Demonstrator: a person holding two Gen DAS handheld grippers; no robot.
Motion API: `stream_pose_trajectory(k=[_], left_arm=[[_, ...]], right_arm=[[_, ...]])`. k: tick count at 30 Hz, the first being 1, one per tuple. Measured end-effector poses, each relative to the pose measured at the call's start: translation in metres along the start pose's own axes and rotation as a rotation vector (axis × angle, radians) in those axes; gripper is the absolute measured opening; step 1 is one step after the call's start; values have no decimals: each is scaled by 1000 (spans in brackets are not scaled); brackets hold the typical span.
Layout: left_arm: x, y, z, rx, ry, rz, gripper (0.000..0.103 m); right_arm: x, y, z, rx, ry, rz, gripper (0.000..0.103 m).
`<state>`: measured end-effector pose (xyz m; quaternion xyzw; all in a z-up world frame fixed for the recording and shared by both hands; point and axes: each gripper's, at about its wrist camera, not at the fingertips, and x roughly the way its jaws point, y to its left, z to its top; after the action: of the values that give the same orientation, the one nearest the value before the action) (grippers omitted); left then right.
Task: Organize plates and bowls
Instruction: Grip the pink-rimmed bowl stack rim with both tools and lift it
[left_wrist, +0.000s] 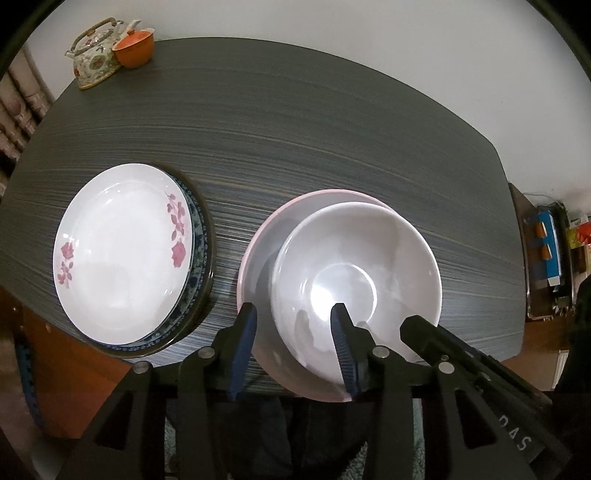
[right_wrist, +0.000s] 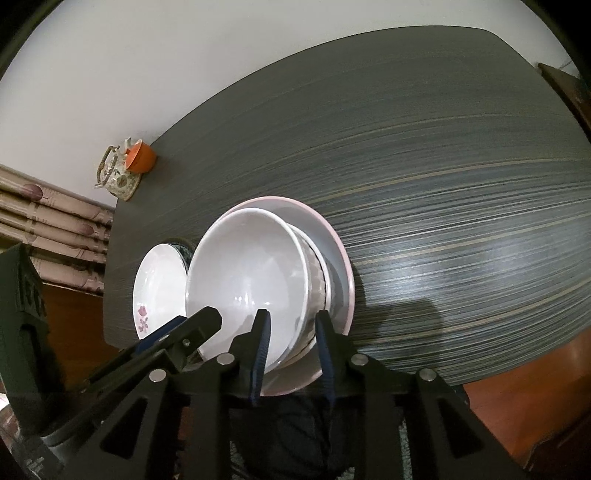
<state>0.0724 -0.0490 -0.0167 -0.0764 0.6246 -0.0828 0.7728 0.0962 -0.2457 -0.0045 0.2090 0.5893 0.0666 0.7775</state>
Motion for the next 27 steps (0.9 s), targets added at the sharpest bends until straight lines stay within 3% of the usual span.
stream_pose_trajectory(k=[15, 27], left_arm=[[-20, 18, -2, -22, -31, -33, 44], [-31, 60, 0, -127, -40, -56, 46]], right_arm=[[-16, 5, 0, -16, -24, 16, 31], [-34, -19, 3, 32, -56, 36, 31]])
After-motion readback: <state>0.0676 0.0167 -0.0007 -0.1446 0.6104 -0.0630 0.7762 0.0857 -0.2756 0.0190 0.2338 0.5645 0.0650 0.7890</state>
